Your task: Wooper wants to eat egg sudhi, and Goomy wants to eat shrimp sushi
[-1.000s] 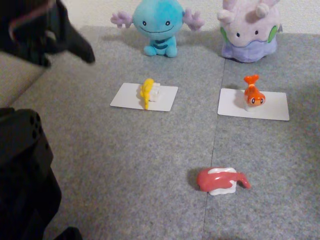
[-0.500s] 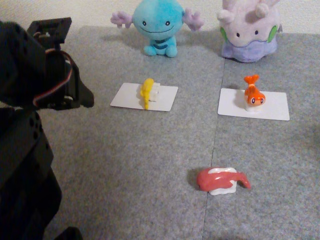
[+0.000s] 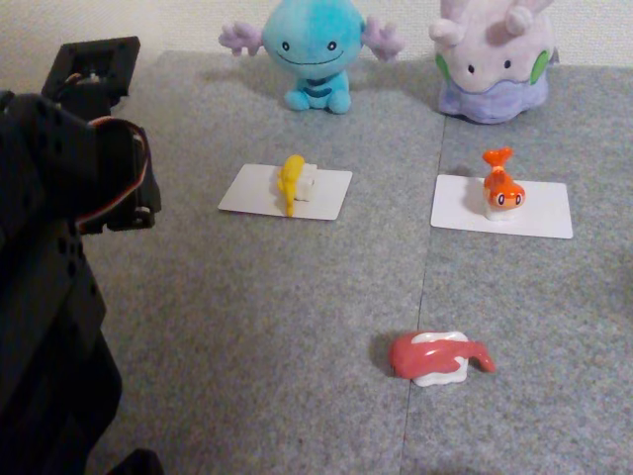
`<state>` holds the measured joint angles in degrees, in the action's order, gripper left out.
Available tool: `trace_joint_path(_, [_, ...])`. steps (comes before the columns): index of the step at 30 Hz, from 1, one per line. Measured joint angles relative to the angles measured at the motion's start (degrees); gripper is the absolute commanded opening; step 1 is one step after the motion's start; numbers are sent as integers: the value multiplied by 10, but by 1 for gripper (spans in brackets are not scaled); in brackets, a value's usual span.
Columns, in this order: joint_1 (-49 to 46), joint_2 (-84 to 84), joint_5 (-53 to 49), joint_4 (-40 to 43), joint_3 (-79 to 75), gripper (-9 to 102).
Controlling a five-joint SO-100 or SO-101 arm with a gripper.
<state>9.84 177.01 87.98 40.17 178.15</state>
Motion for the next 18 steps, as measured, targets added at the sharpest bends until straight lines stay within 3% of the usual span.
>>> trace_joint_path(18, [0, 4, -1, 0, 1, 3])
